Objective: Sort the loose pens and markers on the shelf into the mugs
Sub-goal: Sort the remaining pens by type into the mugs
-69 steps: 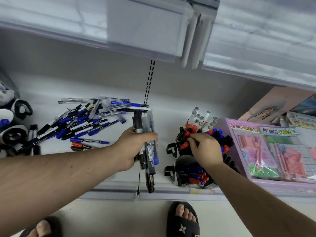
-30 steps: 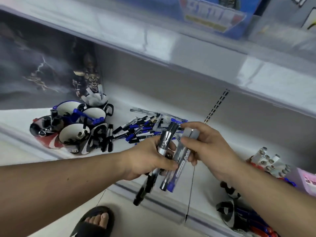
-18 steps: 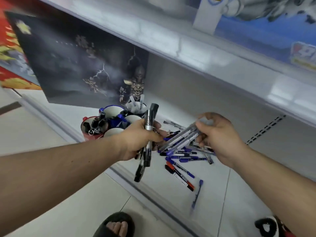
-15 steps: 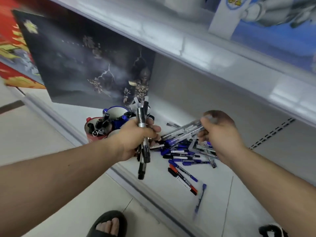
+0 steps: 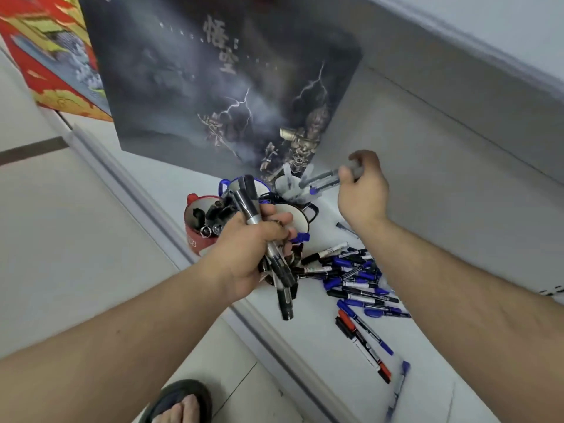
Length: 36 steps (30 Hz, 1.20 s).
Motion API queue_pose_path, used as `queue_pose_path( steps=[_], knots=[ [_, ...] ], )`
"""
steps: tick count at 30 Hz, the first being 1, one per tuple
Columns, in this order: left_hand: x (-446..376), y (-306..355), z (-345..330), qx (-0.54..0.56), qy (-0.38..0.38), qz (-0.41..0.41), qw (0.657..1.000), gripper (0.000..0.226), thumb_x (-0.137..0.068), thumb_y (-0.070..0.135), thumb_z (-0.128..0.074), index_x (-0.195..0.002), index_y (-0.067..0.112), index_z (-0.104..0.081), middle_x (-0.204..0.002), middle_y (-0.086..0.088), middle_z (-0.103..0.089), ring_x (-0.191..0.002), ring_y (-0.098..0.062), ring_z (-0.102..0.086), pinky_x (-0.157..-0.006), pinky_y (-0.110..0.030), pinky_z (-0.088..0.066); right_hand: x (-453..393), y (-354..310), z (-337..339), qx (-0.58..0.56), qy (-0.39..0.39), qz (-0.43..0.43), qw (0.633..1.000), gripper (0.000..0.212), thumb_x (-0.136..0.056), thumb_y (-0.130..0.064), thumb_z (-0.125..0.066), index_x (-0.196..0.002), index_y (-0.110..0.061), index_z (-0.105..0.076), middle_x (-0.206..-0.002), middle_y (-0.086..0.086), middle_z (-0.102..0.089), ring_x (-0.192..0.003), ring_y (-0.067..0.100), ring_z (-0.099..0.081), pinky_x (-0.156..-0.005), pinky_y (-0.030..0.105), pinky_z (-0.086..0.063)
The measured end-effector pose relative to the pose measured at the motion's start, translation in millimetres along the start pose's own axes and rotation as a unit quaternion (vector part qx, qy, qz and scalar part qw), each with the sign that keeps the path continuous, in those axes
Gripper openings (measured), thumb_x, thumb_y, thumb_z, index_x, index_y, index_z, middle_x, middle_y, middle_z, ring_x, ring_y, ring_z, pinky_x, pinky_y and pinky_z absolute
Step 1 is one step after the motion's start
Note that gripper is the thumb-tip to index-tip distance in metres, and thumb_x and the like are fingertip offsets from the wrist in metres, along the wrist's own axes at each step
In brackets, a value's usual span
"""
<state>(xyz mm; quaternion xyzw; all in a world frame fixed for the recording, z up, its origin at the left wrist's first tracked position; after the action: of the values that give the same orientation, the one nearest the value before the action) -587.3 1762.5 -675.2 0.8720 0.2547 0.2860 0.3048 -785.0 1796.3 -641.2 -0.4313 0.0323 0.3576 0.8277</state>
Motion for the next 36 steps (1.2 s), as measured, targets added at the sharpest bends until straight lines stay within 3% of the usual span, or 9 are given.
queue_pose_path(
  steps=[10,15,20,23,25,27,29,32,36],
  knots=[
    [-7,23,21,0.01,0.022,-0.042,0.999,0.034,-0.082,-0.021,-0.052,-0.096,0.011,-0.051,-0.083,-0.008,-0.067,-0.074,-0.027,-0.064,-0.068,-0.04,-0.047,-32,14,-79,0.085,-0.157,0.005,0.984,0.022,-0.099,-0.01,-0.042,-0.118,-0.01,-0.051,-0.096,0.003,-0.054,-0.093,0.029,-0.057,-0.069,0.025,-0.043],
    [-8,18,25,0.0,0.025,-0.038,0.999,0.036,-0.082,-0.021,-0.053,-0.095,0.012,-0.051,-0.082,-0.007,-0.067,-0.074,-0.026,-0.064,-0.068,-0.04,-0.047,-20,33,-105,0.326,-0.227,0.058,0.916,0.042,-0.1,-0.039,-0.02,-0.116,-0.02,-0.053,-0.121,0.002,-0.054,-0.108,0.023,-0.038,-0.088,0.038,-0.028],
    [-4,12,20,-0.001,0.014,-0.025,1.0,0.036,-0.083,-0.019,-0.055,-0.098,0.013,-0.053,-0.086,-0.006,-0.069,-0.078,-0.026,-0.067,-0.072,-0.039,-0.05,-16,37,-101,0.343,-0.294,-0.001,0.892,0.083,-0.084,-0.071,0.0,-0.153,-0.026,-0.014,-0.158,0.002,-0.024,-0.142,0.028,-0.02,-0.111,0.052,-0.017],
    [-2,6,15,-0.001,0.011,-0.018,1.0,0.037,-0.082,-0.018,-0.056,-0.102,0.013,-0.053,-0.089,-0.006,-0.07,-0.082,-0.027,-0.067,-0.072,-0.038,-0.051,-17,22,-92,0.376,-0.372,-0.04,0.848,0.088,-0.084,-0.078,-0.002,-0.156,-0.029,0.009,-0.165,0.003,0.004,-0.151,0.027,0.003,-0.117,0.052,-0.002],
    [0,3,11,-0.002,0.007,-0.017,1.0,0.038,-0.081,-0.017,-0.058,-0.105,0.012,-0.053,-0.091,-0.006,-0.071,-0.084,-0.028,-0.068,-0.073,-0.038,-0.052,-16,6,-82,0.37,-0.368,-0.042,0.852,0.085,-0.086,-0.079,-0.007,-0.156,-0.031,0.008,-0.165,0.006,0.004,-0.15,0.028,0.0,-0.117,0.051,-0.004],
    [1,1,6,0.002,0.004,-0.016,1.0,0.037,-0.083,-0.017,-0.057,-0.105,0.012,-0.054,-0.093,-0.006,-0.071,-0.085,-0.027,-0.068,-0.072,-0.037,-0.053,-9,-14,-64,0.274,-0.275,-0.038,0.921,0.075,-0.093,-0.07,-0.022,-0.155,-0.03,-0.012,-0.157,0.008,-0.027,-0.141,0.027,-0.026,-0.111,0.045,-0.021],
    [3,0,0,0.013,-0.004,-0.015,1.0,0.034,-0.085,-0.016,-0.054,-0.104,0.012,-0.055,-0.093,-0.005,-0.071,-0.083,-0.025,-0.068,-0.069,-0.034,-0.054,12,-33,-34,0.071,-0.205,-0.09,0.972,0.055,-0.096,-0.056,-0.039,-0.143,-0.027,-0.041,-0.127,-0.002,-0.057,-0.109,0.019,-0.054,-0.094,0.036,-0.041],
    [7,-3,-8,0.037,-0.014,-0.014,0.999,0.033,-0.085,-0.017,-0.051,-0.102,0.011,-0.055,-0.09,-0.005,-0.071,-0.075,-0.022,-0.068,-0.068,-0.033,-0.054,67,-46,15,-0.112,-0.262,-0.182,0.941,0.023,-0.097,-0.041,-0.049,-0.105,-0.027,-0.065,-0.093,0.004,-0.073,-0.059,0.014,-0.053,-0.057,0.029,-0.043],
    [12,-20,-22,0.047,-0.013,0.005,0.999,0.032,-0.087,-0.018,-0.049,-0.106,0.008,-0.053,-0.091,-0.008,-0.072,-0.076,-0.023,-0.07,-0.069,-0.037,-0.057,129,-43,46,-0.171,-0.345,-0.245,0.889,0.015,-0.098,-0.031,-0.054,-0.103,-0.022,-0.064,-0.08,0.012,-0.065,-0.051,0.01,-0.046,-0.044,0.02,-0.036]
  ],
)
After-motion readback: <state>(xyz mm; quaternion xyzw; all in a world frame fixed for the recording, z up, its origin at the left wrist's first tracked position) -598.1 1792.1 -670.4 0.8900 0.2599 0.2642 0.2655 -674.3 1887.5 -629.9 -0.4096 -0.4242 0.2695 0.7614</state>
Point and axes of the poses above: each hand's wrist, its own x-axis away from the middle knuckle, its own z-axis out of the back of the hand, y = z × x, the point moved 2 cm from there along -x, towards the middle knuckle
